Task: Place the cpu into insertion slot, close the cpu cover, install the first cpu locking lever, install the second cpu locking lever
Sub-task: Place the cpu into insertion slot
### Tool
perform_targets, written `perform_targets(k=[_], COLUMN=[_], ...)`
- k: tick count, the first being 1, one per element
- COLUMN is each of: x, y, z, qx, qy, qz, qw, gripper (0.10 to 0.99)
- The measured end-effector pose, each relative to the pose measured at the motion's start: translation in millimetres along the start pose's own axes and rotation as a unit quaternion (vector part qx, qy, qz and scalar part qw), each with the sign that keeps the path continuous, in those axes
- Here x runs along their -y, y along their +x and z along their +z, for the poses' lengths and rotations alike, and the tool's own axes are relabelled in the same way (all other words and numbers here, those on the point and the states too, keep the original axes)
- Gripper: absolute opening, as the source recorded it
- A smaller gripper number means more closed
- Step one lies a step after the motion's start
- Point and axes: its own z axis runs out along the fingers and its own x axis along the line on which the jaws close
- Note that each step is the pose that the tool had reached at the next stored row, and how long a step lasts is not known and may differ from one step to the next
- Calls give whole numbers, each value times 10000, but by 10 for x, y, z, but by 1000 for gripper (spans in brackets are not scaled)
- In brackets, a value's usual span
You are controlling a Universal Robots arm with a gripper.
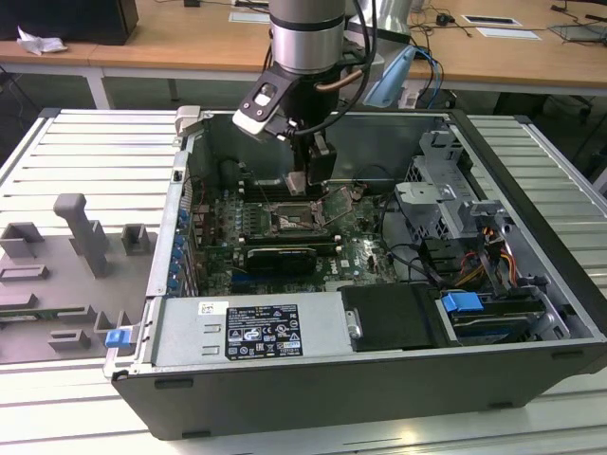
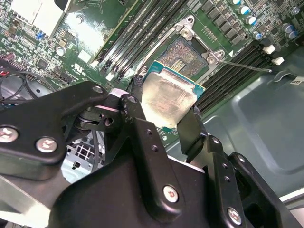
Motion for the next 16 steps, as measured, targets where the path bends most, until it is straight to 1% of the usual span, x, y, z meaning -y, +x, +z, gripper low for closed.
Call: perform_targets(k=[16], x=[4], y=[0], z=[21], qx=[20], qy=[-5], qz=[227], qw=[9997], gripper=[533])
